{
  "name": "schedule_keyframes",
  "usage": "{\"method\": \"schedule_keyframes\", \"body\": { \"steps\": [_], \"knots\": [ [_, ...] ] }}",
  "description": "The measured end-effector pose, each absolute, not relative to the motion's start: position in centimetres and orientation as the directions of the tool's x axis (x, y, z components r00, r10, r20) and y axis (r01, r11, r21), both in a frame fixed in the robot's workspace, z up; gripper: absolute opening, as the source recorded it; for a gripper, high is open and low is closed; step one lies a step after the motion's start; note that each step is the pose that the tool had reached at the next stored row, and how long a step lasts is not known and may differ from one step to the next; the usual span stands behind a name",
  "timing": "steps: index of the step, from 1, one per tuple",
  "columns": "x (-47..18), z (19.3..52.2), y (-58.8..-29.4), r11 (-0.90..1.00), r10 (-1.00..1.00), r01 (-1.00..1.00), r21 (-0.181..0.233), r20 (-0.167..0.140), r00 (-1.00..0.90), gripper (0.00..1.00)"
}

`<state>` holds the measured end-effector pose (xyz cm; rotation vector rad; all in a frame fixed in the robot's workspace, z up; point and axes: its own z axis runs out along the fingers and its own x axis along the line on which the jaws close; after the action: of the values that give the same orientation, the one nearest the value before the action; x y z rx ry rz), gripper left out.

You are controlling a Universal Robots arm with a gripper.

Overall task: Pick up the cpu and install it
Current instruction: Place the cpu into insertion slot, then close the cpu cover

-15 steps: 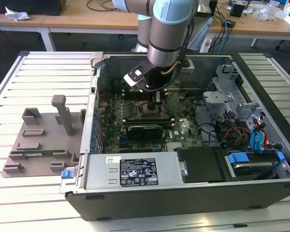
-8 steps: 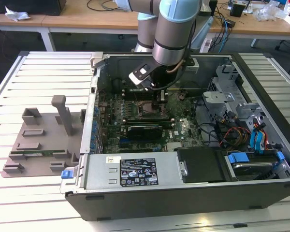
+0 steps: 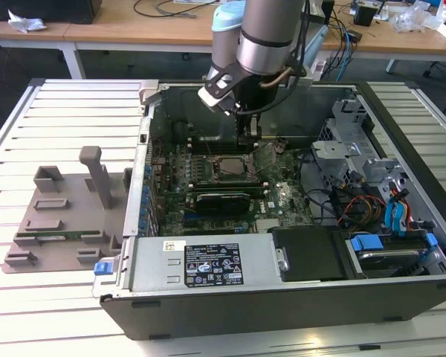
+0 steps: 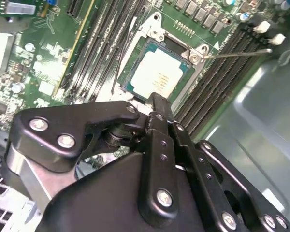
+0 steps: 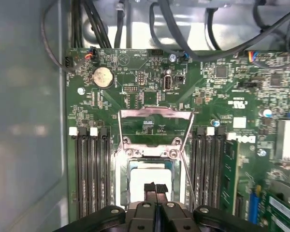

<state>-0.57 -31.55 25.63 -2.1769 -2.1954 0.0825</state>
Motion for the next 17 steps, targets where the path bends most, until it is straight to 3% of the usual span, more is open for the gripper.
{"method": "schedule_keyframes", "body": {
  "steps": [6, 17],
  "knots": [
    [-0.6, 28.2, -31.5, 0.008, 1.000, 0.997, -0.072, -0.003, -0.009, 0.11],
    [-0.2, 28.2, -31.5, 0.008, 1.000, 0.997, -0.072, -0.003, -0.009, 0.11]
  ]
}}
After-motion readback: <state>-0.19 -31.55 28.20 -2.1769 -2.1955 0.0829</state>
